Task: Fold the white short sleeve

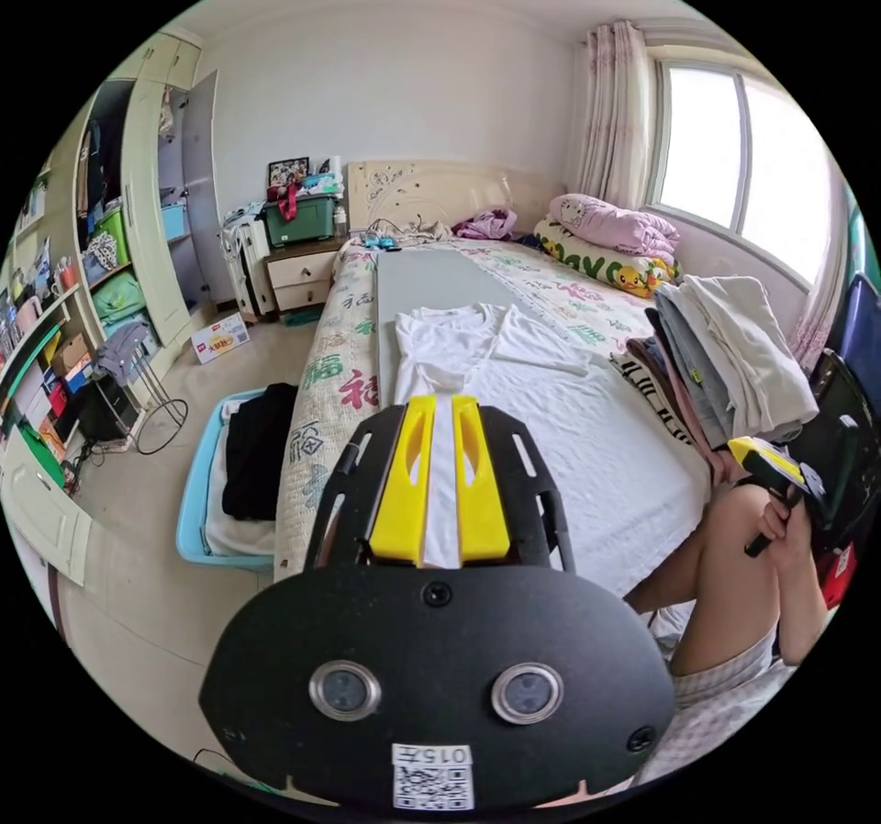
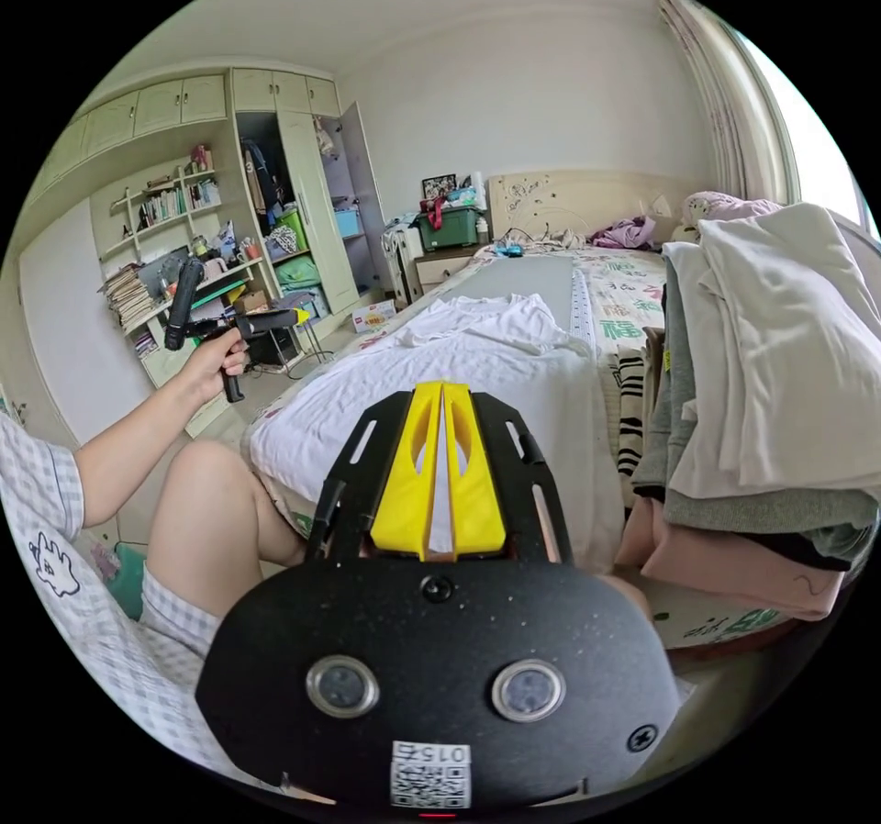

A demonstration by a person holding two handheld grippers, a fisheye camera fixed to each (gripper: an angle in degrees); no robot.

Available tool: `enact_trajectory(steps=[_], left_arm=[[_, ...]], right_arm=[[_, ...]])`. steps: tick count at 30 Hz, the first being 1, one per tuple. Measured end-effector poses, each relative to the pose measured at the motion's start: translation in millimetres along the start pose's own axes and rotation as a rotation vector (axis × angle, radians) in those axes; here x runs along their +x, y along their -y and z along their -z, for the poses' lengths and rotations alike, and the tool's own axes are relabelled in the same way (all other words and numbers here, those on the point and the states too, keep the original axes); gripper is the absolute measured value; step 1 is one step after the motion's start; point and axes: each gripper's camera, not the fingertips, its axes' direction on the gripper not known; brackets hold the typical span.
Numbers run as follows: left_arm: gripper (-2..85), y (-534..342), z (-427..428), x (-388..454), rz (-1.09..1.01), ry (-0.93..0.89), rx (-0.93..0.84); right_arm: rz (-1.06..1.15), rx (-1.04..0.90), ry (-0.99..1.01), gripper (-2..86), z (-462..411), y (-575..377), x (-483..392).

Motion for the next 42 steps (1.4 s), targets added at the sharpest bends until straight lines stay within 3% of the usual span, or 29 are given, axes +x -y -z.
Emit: enact_trajectory(steps=[8,22,30,36,42], left_arm=[[1.4,31,34,26,-0.015,-0.03,0.13],[5.9,99,-139,18,-0.268,0.062,-0.266],[4.8,128,-234,23,-0.38,0.062,-0.393],[1.6,139,-238,6,-0.392,0.005,-0.407],[0.6,144,-232,-8,-0.419,-0.001,-0.407]], right_arm=[[0.061,0.018,0.038,-0.4,1,39,-4],[0.275,-0.275,0.115,1.9,-189,184,-9],[0.172,-0.413,0.263,3.9,-310,219,16],[0.168,-0.571,0.291,1.3,-356,238,16],[0.18,-0.572,0.271,-0.2,-369,250,20]])
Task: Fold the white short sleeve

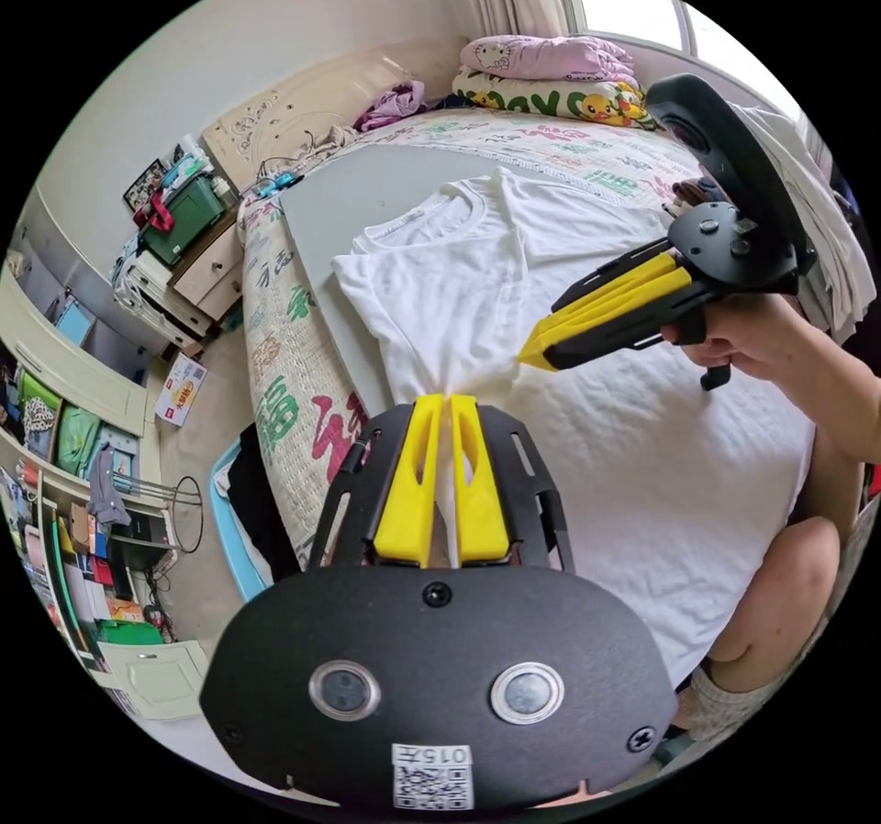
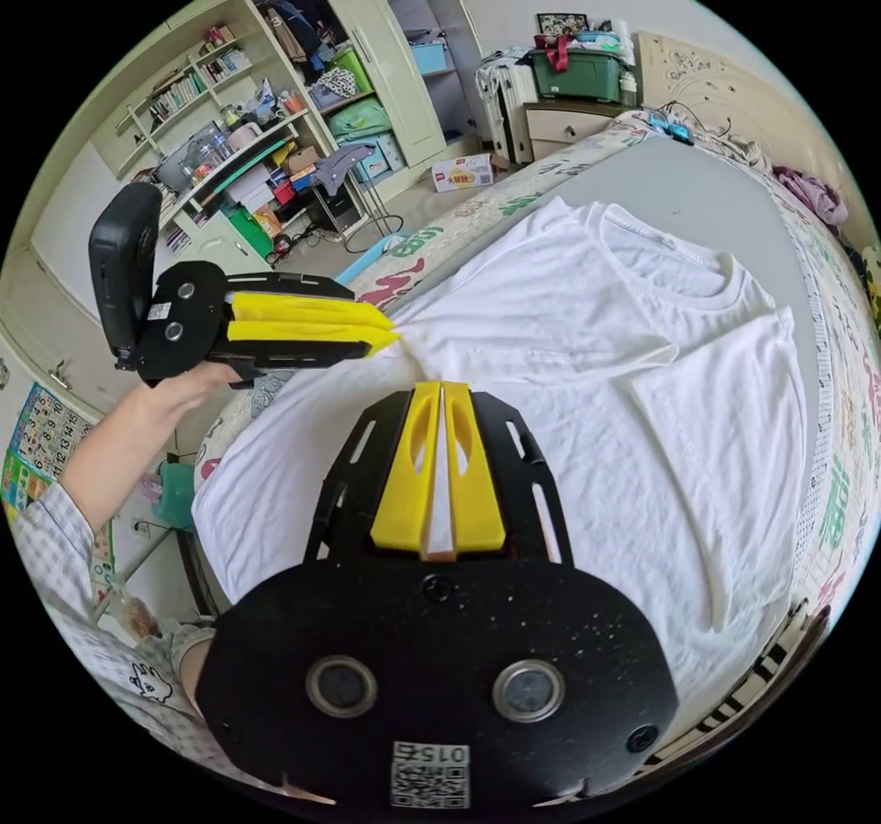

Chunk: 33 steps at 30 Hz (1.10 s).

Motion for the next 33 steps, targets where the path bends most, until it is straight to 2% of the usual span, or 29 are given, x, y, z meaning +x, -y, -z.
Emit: enact_trajectory(steps=[4,8,11,14,21,29,33], left_arm=[[0.1,-1,-10,-7,-0.005,-0.005,-0.031],[0.3,3,-4,-35,0.024,-0.115,-0.017],[0.9,15,9,-74,0.112,-0.148,0.074],[2.7,41,10,-112,0.215,-0.141,0.173],[7.7,111,-53,-174,0.468,-0.222,0.175],[7.8,132,-115,-190,0.48,-0.183,0.047],[3.4,132,-119,-188,0.421,-0.139,0.006]], right_arm=[[0.014,-0.043,0.015,0.0,-5,8,6],[0.013,0.094,0.058,4.3,33,15,21],[0.004,0.21,-0.128,7.3,80,25,56],[-0.107,0.249,-0.325,7.2,101,44,115],[-0.203,0.117,-0.441,9.9,65,100,207],[-0.246,-0.036,-0.494,11.4,17,141,239],[-0.232,-0.026,-0.447,5.3,18,143,235]])
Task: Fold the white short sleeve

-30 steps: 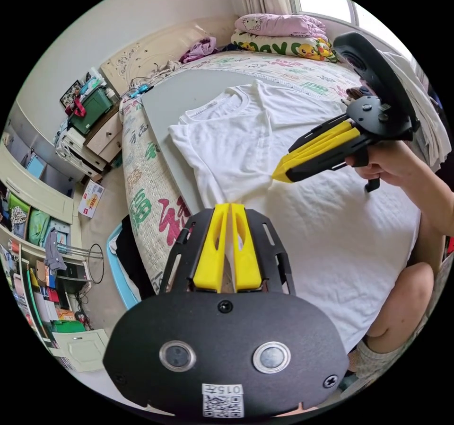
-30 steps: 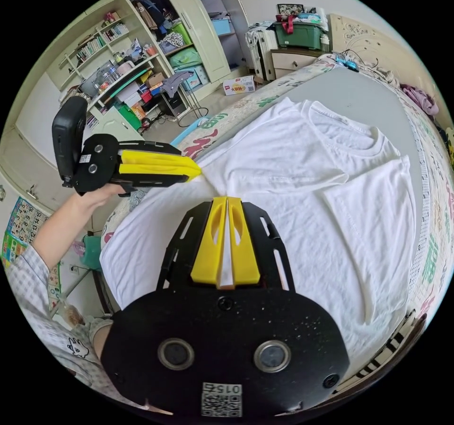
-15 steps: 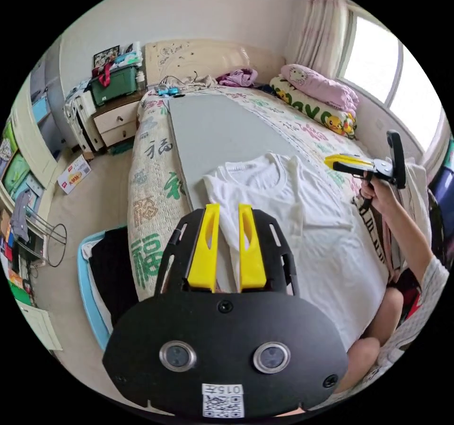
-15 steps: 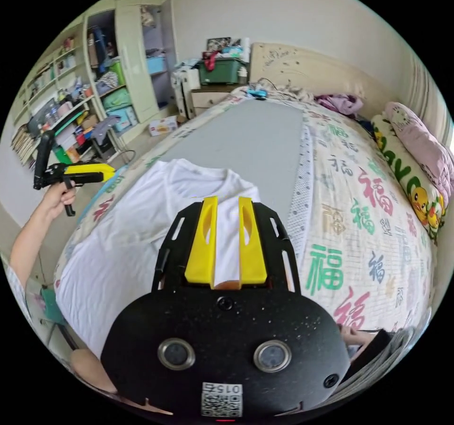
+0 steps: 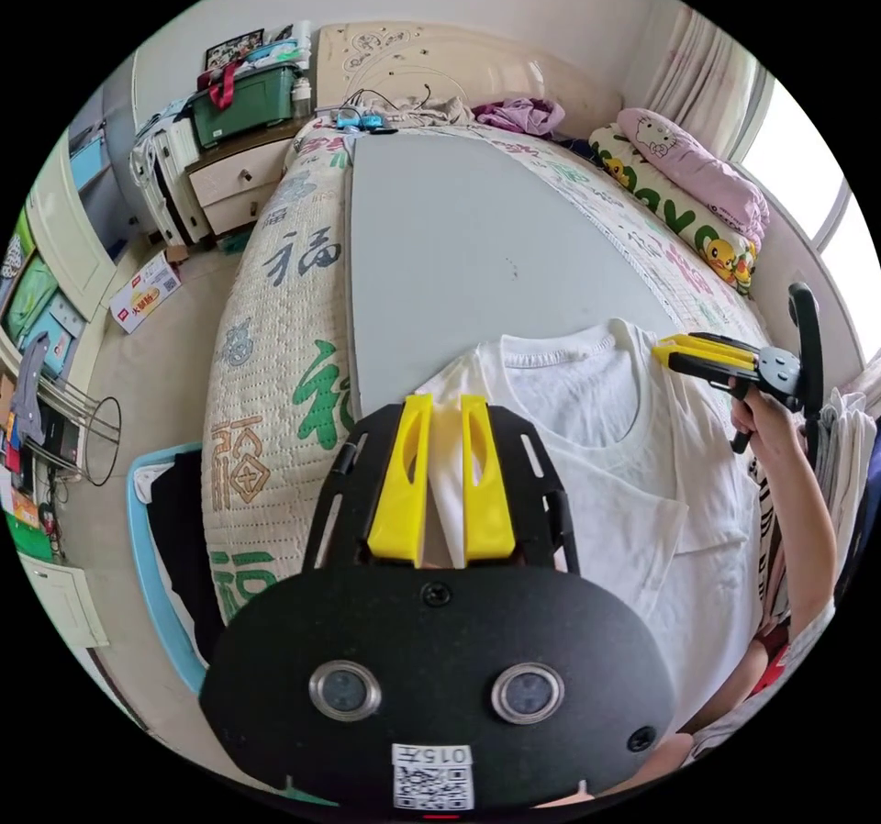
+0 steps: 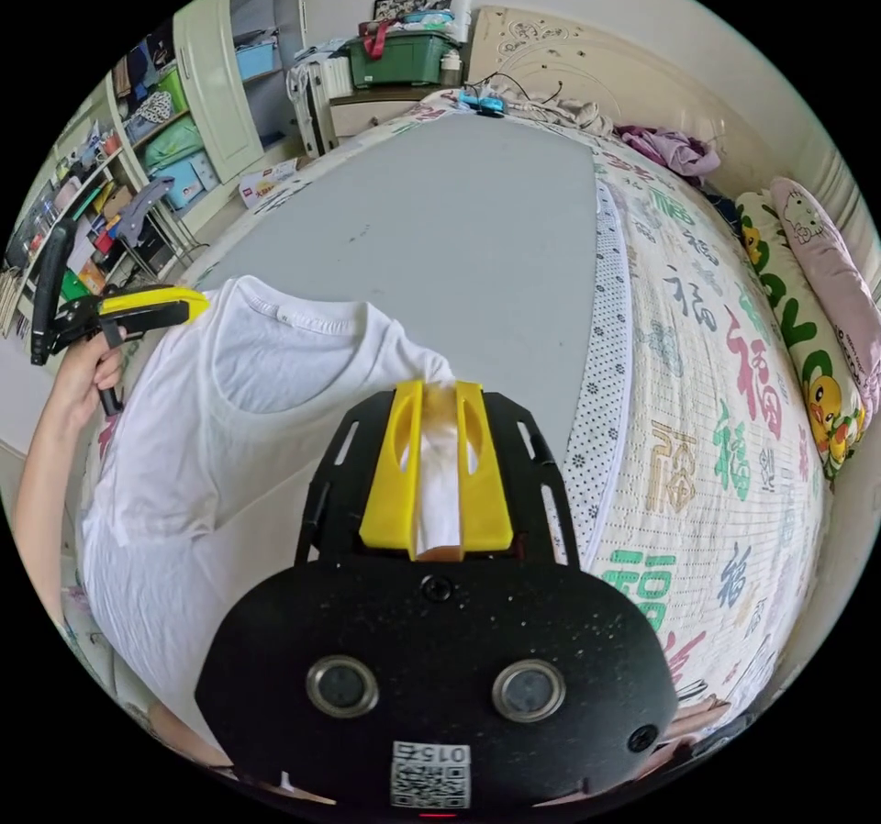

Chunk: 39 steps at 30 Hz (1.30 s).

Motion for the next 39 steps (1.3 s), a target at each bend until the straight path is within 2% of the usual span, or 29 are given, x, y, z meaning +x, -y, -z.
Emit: enact_trajectory(steps=[4,10,12,17,20,24,31,36,37,39], left_arm=[[1.2,-7,15,0,-0.015,0.001,0.04],[0.3,-55,101,-1,-0.04,-0.076,0.252],[0.2,-98,148,6,-0.081,-0.143,0.339],[0.2,-232,228,37,-0.249,-0.227,0.419],[0.3,-325,241,56,-0.377,-0.3,0.377],[0.1,-402,221,66,-0.523,-0.423,0.194],[-0.4,-426,228,95,-0.731,-0.374,0.014],[-0.1,-425,212,114,-0.786,-0.288,-0.209],[-0.1,-424,214,113,-0.78,-0.296,-0.214],[0.4,-419,233,101,-0.707,-0.304,-0.104]], right_arm=[[-0.009,0.071,0.001,2.9,25,-11,0],[0.006,0.286,0.057,1.3,131,-75,-5],[0.067,0.344,0.078,1.0,181,-124,-18],[0.255,0.363,0.133,0.8,267,-258,-54],[0.431,0.263,0.179,0.8,286,-336,-77],[0.61,0.048,0.222,0.5,268,-404,-99],[0.733,-0.026,0.213,1.2,272,-438,-112],[0.698,-0.223,0.272,6.3,254,-452,-104],[0.683,-0.22,0.281,7.1,256,-453,-100],[0.574,-0.122,0.288,8.9,274,-451,-81]])
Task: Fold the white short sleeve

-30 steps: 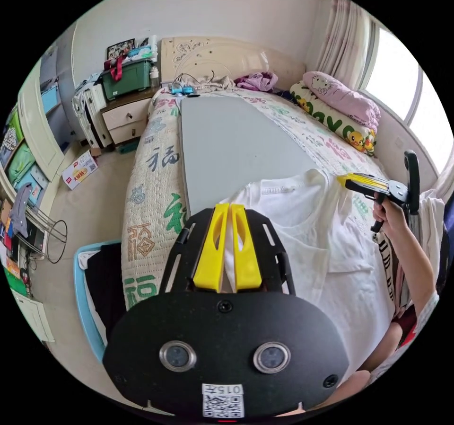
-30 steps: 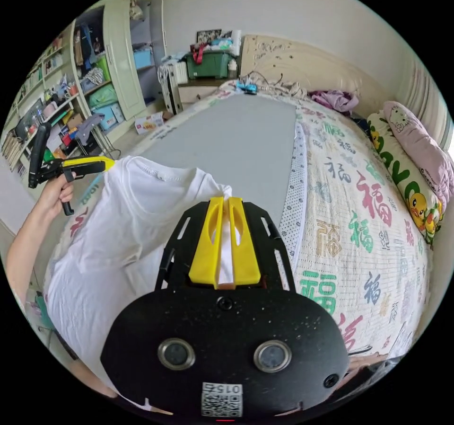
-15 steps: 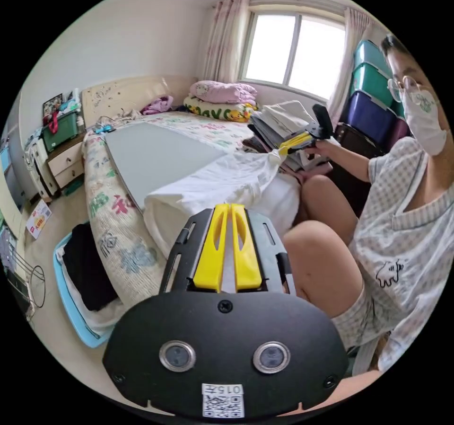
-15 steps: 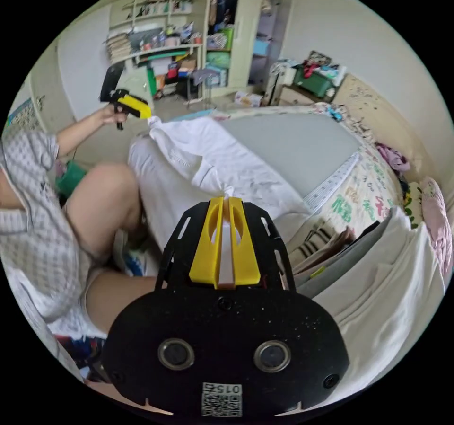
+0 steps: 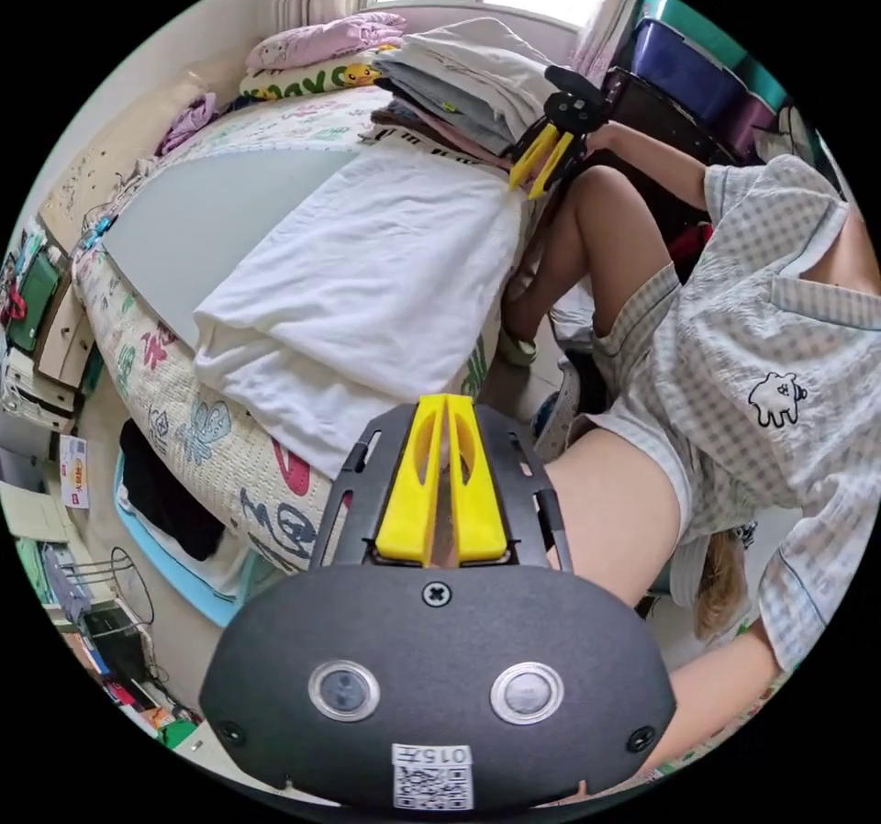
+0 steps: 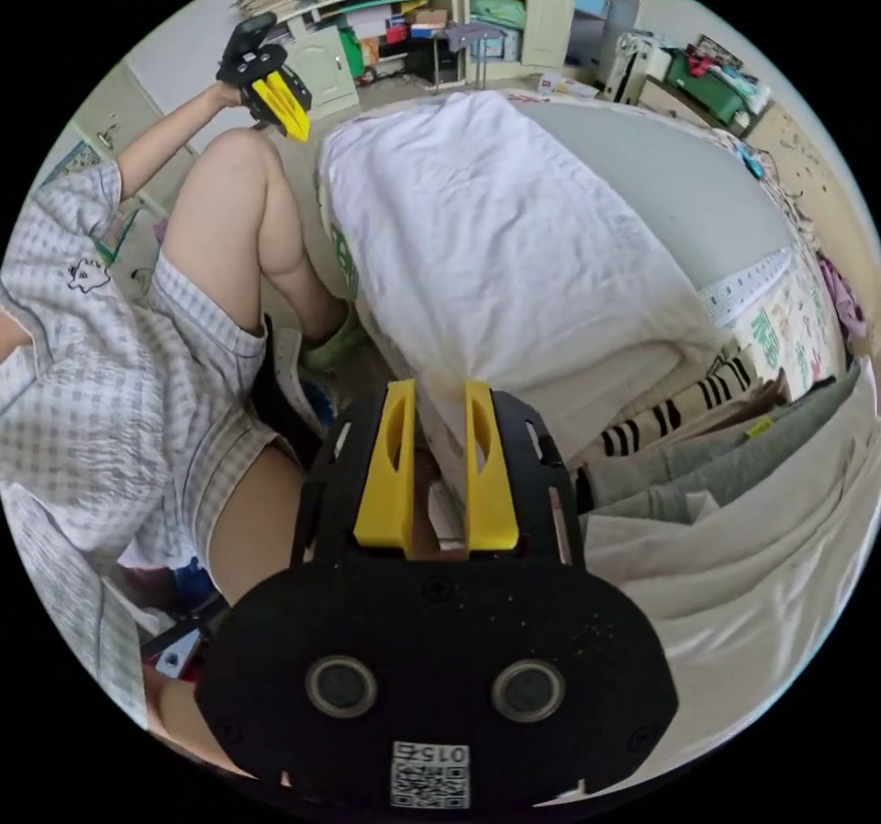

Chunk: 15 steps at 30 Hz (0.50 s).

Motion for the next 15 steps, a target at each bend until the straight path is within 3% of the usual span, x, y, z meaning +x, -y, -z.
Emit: enact_trajectory(steps=[4,6,9,15], left_arm=[[2.3,-4,32,-38,0.255,0.08,0.263],[4.8,-5,25,-76,0.513,0.127,0.34],[6.9,-2,-3,-118,0.733,0.154,0.341],[8.5,-5,-52,-181,0.943,0.087,0.309]], right_arm=[[-0.255,0.234,-0.076,8.2,31,4,39],[-0.426,0.289,-0.126,8.3,32,20,73],[-0.59,0.29,-0.133,10.9,21,43,116],[-0.81,0.266,-0.086,13.2,-10,53,193]])
